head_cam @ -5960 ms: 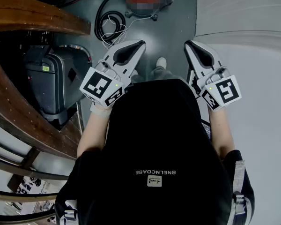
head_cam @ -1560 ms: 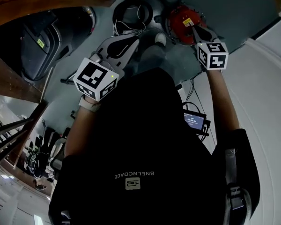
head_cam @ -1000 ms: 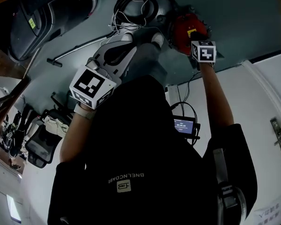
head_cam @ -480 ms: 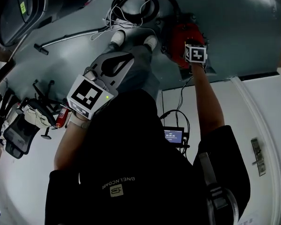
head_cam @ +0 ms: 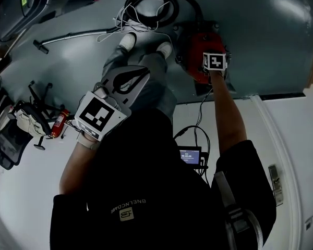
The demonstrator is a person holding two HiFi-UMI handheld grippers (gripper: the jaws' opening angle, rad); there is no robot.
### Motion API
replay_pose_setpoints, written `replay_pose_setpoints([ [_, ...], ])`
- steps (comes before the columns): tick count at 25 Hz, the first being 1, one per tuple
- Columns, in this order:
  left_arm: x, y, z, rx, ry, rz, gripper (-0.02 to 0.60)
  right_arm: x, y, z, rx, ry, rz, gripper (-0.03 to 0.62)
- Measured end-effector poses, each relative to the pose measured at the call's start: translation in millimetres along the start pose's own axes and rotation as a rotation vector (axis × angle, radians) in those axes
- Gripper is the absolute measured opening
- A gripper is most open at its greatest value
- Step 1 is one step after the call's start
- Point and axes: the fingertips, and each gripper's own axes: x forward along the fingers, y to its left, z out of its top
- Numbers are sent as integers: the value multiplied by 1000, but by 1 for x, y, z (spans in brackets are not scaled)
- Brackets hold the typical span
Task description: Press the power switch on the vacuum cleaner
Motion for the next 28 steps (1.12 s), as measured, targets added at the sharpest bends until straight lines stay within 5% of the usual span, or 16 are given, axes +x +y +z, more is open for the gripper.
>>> replay_pose_setpoints([
  [15,-5,-3,-16,-25,32,4,15,5,6,-1,39,6,-11,35],
  [28,-30,-35,58,105,-24,-103,15,-134,12,38,153,-196,-20,35],
])
